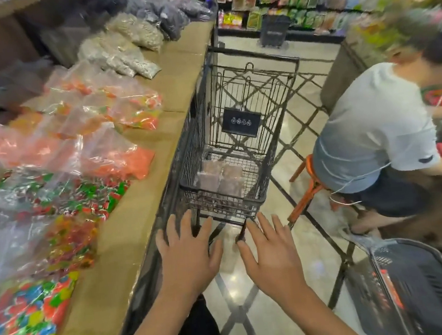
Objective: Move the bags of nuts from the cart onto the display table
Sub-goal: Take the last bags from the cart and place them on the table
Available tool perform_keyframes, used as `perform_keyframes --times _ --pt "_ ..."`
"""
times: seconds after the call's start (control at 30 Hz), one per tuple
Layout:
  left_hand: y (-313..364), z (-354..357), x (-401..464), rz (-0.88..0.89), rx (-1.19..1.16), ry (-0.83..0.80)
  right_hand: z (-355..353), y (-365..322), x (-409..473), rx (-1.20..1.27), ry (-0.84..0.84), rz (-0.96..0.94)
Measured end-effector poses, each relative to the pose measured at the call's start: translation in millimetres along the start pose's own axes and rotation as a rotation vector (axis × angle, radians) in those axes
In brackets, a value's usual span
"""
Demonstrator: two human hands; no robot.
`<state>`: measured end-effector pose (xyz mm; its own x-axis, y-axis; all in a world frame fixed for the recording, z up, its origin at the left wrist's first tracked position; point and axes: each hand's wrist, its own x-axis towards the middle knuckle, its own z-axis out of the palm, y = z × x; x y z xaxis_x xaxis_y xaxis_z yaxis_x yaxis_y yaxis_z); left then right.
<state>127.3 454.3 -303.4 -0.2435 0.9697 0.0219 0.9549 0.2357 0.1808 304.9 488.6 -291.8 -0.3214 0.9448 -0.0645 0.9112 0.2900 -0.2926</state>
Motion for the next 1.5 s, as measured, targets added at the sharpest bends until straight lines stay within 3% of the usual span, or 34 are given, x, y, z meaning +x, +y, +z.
perform_keyframes --times 0.37,0.63,0.77,1.03,1.27,1.37,1.5 --pt "-37 8 186 0.101 -0.057 -0.085 3 -21 163 -0.027 -0.047 0.114" --pt "-34 51 286 0.138 -0.024 -0.231 21 23 244 -0.040 -0.057 0.099" --pt "-24 79 338 0.113 0.025 -0.297 30 52 298 -0.074 -0.031 0.016" --pt "9 135 433 -0.041 0.029 -0.412 64 115 428 0.049 -0.201 0.030" --pt "7 212 515 -0.167 -0.038 -0.600 142 156 523 0.013 -0.373 0.044" --pt "-1 258 545 -0.228 -0.054 -0.671 190 169 561 0.051 -0.556 0.148" --pt "-17 320 576 -0.208 -0.023 -0.661 264 186 599 0.183 -0.731 0.511"
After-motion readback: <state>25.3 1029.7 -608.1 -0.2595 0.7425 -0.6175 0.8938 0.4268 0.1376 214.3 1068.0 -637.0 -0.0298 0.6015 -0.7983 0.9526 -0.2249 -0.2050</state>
